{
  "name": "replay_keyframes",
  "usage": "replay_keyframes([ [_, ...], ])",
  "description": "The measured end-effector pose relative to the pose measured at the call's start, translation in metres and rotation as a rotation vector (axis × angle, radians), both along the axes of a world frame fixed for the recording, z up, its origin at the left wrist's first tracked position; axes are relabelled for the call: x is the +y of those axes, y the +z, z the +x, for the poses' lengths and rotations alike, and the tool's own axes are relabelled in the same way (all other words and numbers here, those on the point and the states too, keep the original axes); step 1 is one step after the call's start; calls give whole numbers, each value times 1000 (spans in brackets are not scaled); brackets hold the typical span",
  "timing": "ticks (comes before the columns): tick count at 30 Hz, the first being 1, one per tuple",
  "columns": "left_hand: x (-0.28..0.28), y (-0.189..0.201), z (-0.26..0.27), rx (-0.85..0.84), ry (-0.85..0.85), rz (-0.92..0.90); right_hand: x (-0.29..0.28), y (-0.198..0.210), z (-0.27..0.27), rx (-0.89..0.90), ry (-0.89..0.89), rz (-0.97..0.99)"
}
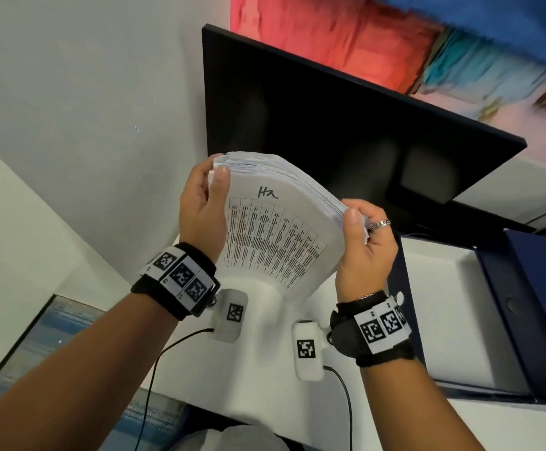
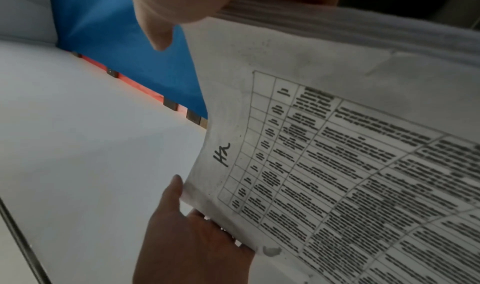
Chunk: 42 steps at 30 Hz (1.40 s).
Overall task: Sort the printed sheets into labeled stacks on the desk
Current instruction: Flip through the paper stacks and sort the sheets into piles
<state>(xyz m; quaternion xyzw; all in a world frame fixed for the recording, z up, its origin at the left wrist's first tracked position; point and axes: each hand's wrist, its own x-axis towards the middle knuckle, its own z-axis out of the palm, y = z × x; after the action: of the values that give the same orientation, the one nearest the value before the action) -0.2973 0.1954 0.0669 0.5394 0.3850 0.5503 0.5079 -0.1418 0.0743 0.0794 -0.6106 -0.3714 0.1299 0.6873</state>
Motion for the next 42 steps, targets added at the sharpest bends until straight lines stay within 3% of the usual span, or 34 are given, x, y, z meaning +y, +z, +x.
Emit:
replay_keyframes([
  [6, 8, 7, 10, 69, 25, 6, 4, 3, 1, 43, -127, 17],
  [13, 23, 15, 11, 42, 68, -13, 3, -7, 1, 58, -46, 102],
  [15, 24, 11, 5, 43, 0, 1, 0, -11, 4, 81, -4, 93],
  [19, 27, -7, -9, 94, -335, 25, -4, -19, 8, 127, 73, -70],
  [23, 37, -8, -16, 97, -420, -78, -4, -24, 11, 193, 41, -115],
  [26, 35, -10, -18, 240, -493, -72, -3, -26, 13, 220, 83, -149],
  [33, 17, -8, -26, 214, -449, -2, -10, -16, 24, 143, 92, -107],
  [39, 5, -22, -29, 243, -192, 60, -13, -20, 22, 176, 46, -51],
  [42, -3, -22, -26, 240, -162, 41, -13, -21, 23, 173, 63, -63],
])
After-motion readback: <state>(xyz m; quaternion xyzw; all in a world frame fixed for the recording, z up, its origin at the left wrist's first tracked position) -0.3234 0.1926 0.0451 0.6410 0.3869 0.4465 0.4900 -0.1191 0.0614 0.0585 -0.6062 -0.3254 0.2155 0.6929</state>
